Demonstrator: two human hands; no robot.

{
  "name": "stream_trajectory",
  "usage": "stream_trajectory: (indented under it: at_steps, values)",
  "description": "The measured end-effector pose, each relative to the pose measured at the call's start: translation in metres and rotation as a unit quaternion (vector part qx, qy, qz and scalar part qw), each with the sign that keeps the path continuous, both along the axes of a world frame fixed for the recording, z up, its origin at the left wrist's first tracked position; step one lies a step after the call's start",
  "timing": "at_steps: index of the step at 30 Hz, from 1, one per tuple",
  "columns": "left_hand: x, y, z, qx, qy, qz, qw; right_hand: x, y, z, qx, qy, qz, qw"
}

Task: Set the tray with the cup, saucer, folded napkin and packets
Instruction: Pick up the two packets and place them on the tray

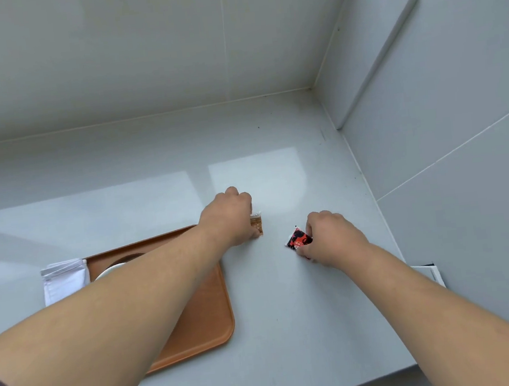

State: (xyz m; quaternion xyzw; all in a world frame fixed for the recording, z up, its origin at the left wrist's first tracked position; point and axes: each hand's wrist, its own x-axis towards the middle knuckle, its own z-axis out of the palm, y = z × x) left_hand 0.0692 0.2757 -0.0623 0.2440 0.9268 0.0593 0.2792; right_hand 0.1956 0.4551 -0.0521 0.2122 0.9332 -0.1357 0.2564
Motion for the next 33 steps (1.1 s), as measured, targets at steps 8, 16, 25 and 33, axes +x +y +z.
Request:
stream_trajectory:
  at_steps: [8,16,25,33]
  values:
    - [-0.016,-0.043,0.027,0.04,-0.081,0.021,0.996,-0.028,-0.026,0.015,-0.126,-0.01,-0.046,0.991]
    - [-0.048,-0.125,0.05,0.052,-0.089,0.048,0.994,-0.078,-0.094,0.023,-0.269,0.029,-0.133,0.954]
    - [-0.048,-0.156,0.012,0.046,-0.106,0.07,0.991,-0.096,-0.147,-0.005,-0.235,-0.029,-0.055,0.97]
    - [-0.05,-0.161,-0.005,0.053,-0.031,0.038,0.997,-0.102,-0.165,-0.003,-0.19,-0.036,-0.021,0.981]
